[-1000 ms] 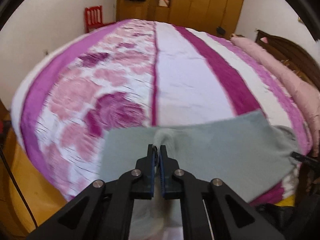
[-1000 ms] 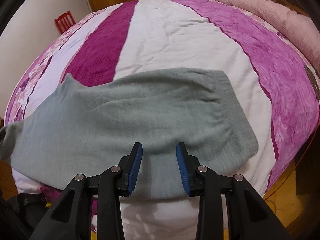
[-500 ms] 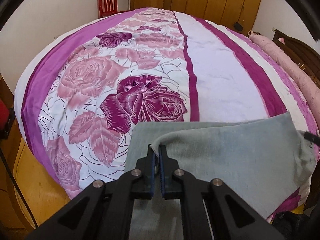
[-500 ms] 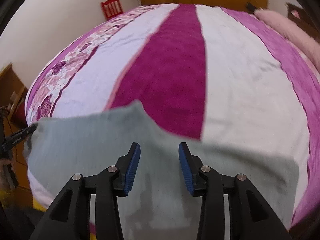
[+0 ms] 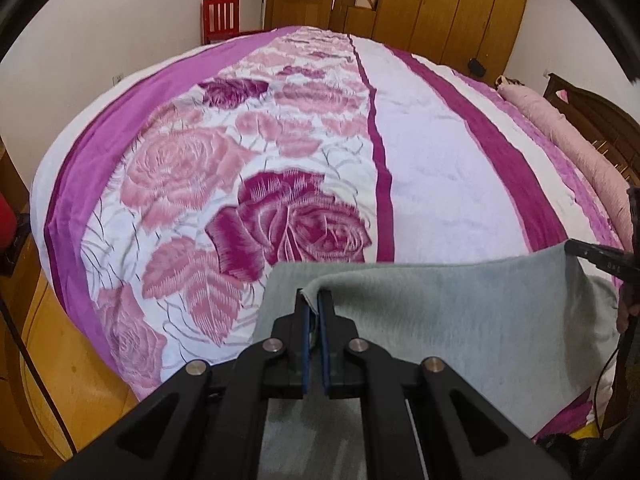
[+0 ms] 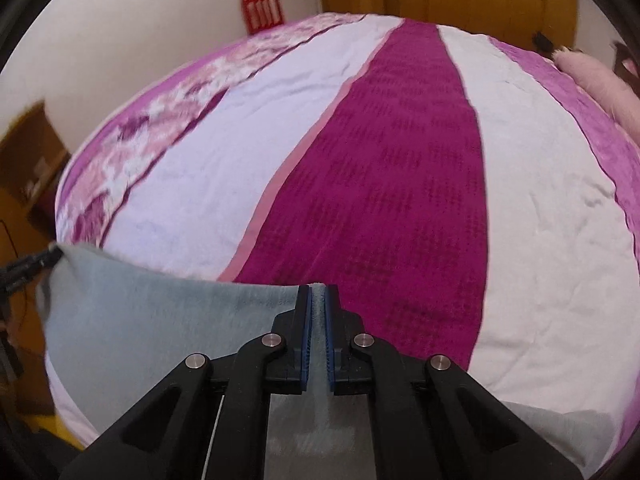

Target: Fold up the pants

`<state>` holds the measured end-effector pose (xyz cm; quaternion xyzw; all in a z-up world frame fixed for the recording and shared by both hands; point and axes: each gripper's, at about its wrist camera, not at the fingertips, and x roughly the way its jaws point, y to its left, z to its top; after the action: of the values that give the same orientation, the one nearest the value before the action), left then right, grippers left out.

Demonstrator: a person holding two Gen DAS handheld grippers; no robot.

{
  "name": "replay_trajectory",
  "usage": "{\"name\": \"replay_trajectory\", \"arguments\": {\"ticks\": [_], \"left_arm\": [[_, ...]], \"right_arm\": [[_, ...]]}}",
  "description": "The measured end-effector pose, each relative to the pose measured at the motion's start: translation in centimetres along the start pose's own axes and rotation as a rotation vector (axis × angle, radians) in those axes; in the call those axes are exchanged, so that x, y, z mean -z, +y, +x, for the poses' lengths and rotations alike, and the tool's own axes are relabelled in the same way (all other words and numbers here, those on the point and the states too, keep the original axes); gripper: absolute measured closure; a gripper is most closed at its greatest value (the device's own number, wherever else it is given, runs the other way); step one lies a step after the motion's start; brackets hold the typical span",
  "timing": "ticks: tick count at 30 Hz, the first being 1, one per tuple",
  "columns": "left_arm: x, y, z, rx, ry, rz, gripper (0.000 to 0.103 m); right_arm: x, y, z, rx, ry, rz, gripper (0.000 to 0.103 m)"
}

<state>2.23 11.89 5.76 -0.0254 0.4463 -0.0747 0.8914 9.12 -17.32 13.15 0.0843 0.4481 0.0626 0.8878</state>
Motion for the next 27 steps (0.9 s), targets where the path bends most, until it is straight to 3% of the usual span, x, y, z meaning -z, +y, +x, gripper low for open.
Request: {"name": "replay_trajectory", "arguments": {"ticks": [3,10,15,21,27], "left_arm": [[-0.9,0.3,1.1,-0.007,0.011,-0.003,0.099],[-0.9,1.1,4.7,-0.063,0.069,0.006,0.098],[-0.2,2.7,5.3,-0.237,0.091,0.025,0.098],[0.2,4.3,2.3,-0.148,0.075,-0.063,0.098],[1.7,2.9,-0.7,-0.03,0.076,-0.118,0.087]], "right_arm": [[-0.2,-0.6,0.1,0.017,-0.016,0.021,0.097],[0.0,-0.5,3.3,0.068,0.049,-0.001,0.095],[0.1,-1.0,4.0,0.064,0.061,0.046,0.09],[0.4,-0.8,1.1,0.092,0.008,0.079,0.076],[2.7,0.4,-2.5,0.054,-0.006,0.049,0.069]]}}
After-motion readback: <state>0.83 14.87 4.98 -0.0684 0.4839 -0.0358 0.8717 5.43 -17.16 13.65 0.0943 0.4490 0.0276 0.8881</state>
